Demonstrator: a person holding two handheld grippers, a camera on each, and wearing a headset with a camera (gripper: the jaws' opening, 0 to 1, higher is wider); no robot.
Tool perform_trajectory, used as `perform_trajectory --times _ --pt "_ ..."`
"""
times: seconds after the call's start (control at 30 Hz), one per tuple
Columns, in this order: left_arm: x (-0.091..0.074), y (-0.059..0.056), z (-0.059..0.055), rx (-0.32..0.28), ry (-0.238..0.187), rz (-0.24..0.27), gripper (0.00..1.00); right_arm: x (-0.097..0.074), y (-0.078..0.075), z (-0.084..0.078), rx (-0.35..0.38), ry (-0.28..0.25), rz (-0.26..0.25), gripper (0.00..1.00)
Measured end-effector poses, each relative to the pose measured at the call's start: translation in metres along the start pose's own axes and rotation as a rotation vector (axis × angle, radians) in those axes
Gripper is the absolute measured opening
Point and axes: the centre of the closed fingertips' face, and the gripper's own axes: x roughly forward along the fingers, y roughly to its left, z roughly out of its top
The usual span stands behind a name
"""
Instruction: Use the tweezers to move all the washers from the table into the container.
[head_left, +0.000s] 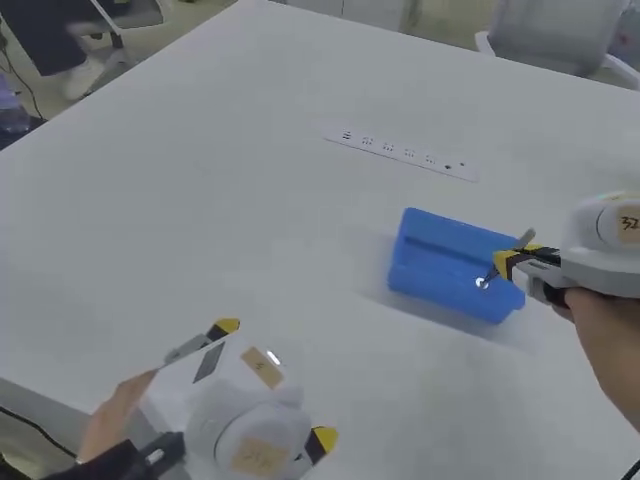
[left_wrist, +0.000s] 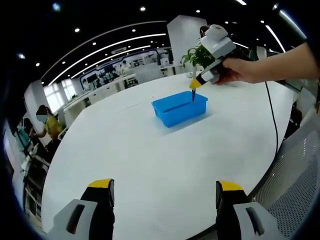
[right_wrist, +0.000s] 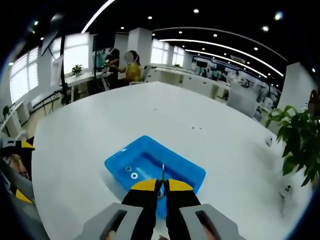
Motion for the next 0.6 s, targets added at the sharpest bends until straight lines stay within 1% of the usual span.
perform_trajectory --times 0.2,0.3,0.37,0.47,0.6 --pt "0.0 0.0 0.0 -0.002 0.003 0.001 0.84 0.009 0.002 -0.016 -0.002 0.051 0.017 0.01" --pt "0.001 0.001 -0.001 -0.002 0.007 0.004 0.84 0.011 0.002 -0.019 -0.005 0.06 0.018 0.01" --pt "0.0 0.001 0.0 -0.004 0.002 0.005 0.84 0.013 0.002 -0.02 0.005 0.063 0.026 0.01" --pt "0.001 0.001 -0.002 -0.004 0.01 0.005 0.84 0.016 0.004 -0.022 0.007 0.07 0.029 0.02" --pt "0.001 0.001 -0.002 -0.003 0.01 0.006 0.84 0.018 0.004 -0.025 0.007 0.081 0.031 0.02"
